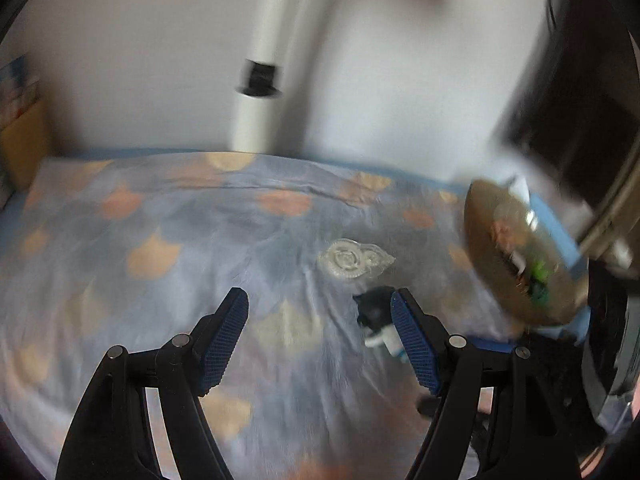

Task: Organize rigid objects

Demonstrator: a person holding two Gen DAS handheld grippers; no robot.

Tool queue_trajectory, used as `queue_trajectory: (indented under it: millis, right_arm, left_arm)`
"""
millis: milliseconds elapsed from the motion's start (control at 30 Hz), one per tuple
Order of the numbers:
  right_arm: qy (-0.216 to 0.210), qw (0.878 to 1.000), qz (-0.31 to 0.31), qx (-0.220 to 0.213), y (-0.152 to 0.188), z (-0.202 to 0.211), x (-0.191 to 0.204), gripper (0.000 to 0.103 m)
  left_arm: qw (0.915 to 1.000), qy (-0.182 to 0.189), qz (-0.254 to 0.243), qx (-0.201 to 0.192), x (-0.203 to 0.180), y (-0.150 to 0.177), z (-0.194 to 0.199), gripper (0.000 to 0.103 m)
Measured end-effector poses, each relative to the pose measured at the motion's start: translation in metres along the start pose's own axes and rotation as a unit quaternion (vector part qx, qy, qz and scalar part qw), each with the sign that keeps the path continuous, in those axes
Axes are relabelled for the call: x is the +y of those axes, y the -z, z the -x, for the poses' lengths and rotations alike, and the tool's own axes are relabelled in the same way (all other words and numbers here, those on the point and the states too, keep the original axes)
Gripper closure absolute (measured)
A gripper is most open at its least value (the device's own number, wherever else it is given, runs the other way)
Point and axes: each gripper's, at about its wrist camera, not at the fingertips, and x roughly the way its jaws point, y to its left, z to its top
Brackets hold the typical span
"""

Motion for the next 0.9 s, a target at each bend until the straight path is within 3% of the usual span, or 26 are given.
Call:
queue_trajectory:
  millis: [100,267,300,400,467,600,733,767,833,900]
  right_arm:
    - [0.046,0.999,0.011,-0.003,-0.019,-0.028,-0.007,0.036]
    - [0.033,0.999,0.014,0.007,-0.027,-0.057,-0.014,0.039]
    - [0.044,0.999,0.027,0.002,-0.028,-0.059,-0.010,0.039]
    - [0.061,0.997,0.052,-0.005,-0.030,-0.066,-0.002,0.059]
    - [0.070,0.995,0.065,-0.014,-0.029,-0.065,-0.001,0.059]
    - [0.057,0.997,0.051,-0.007,-0.014,-0.047,-0.020,0.059]
    - [0.053,0.998,0.045,-0.011,0.003,-0.023,-0.039,0.063]
    - [0.052,0.998,0.043,-0.014,0.005,-0.019,-0.042,0.064]
    - [0.051,0.998,0.041,-0.023,0.008,-0.012,-0.048,0.065]
    - [0.048,0.997,0.044,-0.032,0.011,-0.008,-0.050,0.069]
  left_arm:
    - [0.9983,0.008,-0.052,0.025,-0.007,-0.006,-0.032,0.031]
    - [0.9920,0.047,-0.097,0.065,-0.006,-0.014,-0.061,0.031]
    - [0.9911,0.049,-0.103,0.069,-0.006,-0.017,-0.065,0.030]
    - [0.9900,0.067,-0.105,0.067,-0.006,-0.024,-0.074,0.031]
    - [0.9892,0.074,-0.106,0.070,-0.006,-0.028,-0.082,0.031]
    - [0.9838,0.061,-0.149,0.078,-0.022,-0.026,-0.098,0.031]
    - [0.9711,0.032,-0.222,0.079,-0.048,-0.015,-0.117,0.030]
    - [0.9705,0.027,-0.231,0.065,-0.051,-0.013,-0.116,0.029]
    - [0.9716,0.029,-0.225,0.066,-0.054,-0.013,-0.115,0.041]
    - [0.9726,0.025,-0.221,0.068,-0.055,-0.009,-0.112,0.041]
